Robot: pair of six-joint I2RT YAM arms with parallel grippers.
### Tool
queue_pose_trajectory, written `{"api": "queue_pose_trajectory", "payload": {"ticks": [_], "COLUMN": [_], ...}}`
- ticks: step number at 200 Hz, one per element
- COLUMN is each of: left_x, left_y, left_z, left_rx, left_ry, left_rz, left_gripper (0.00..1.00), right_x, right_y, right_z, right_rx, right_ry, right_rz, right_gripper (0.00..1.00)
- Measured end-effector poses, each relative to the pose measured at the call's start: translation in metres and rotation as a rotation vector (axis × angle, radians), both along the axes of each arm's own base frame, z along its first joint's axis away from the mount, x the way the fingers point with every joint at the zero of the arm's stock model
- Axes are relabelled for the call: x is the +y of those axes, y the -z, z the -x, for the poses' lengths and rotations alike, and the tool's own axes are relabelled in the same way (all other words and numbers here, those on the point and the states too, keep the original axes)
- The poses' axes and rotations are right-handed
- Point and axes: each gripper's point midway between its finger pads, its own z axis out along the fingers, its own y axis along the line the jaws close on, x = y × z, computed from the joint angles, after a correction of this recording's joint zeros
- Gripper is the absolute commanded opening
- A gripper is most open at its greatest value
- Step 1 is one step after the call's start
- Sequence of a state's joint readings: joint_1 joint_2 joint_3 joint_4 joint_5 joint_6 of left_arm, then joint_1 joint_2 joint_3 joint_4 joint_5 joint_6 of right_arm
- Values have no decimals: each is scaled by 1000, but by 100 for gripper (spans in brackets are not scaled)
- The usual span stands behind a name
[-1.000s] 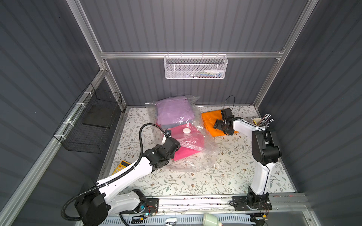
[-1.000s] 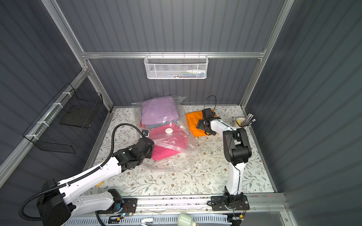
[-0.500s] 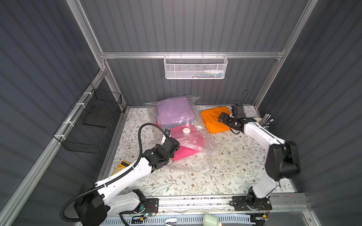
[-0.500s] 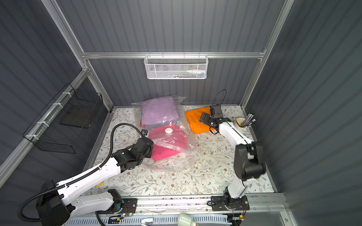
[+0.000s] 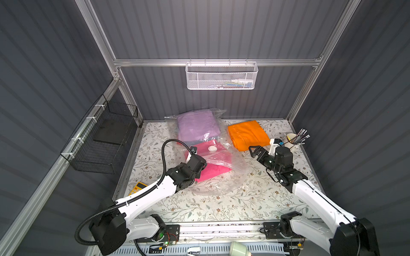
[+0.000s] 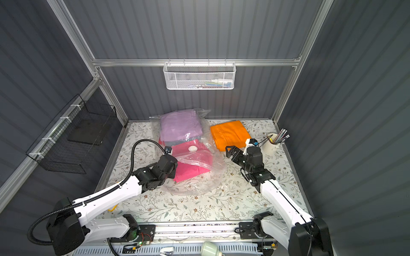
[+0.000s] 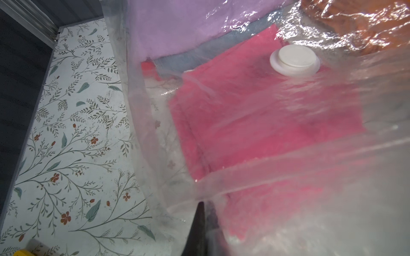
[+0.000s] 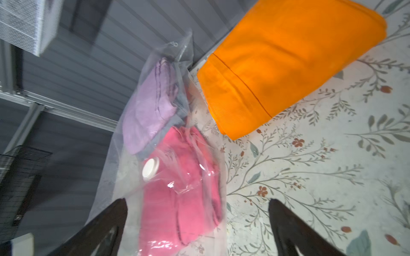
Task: Take the trousers out of the vacuum bag
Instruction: Take out the trousers from the vacuum bag.
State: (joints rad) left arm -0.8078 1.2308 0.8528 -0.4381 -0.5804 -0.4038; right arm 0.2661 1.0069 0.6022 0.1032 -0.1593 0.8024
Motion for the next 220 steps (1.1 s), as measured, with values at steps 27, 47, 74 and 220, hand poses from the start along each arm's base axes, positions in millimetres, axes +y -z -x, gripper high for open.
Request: {"api": "queue_pose_trajectory", "payload": {"ticks": [27, 47, 74, 220], "left_x": [-3, -6, -9, -21], "left_y": [0, 4, 15, 5], "left_z": [-2, -4, -4, -13], "left_rx": [-5, 0, 28, 13], "left_ry": [6, 9, 17, 34], "left_rz": [9, 8, -7, 12], "left_gripper": [0, 0, 0, 0], "right_x": [12, 26, 47, 190], "right_y": [-16, -27, -45, 34], "right_z": [16, 34, 58, 132], "right_rx": [-23, -44, -75, 141], "right_ry": [-35, -69, -127, -338], "right_rz": [-21, -24, -36, -31], "right_gripper": [99, 99, 99, 98]}}
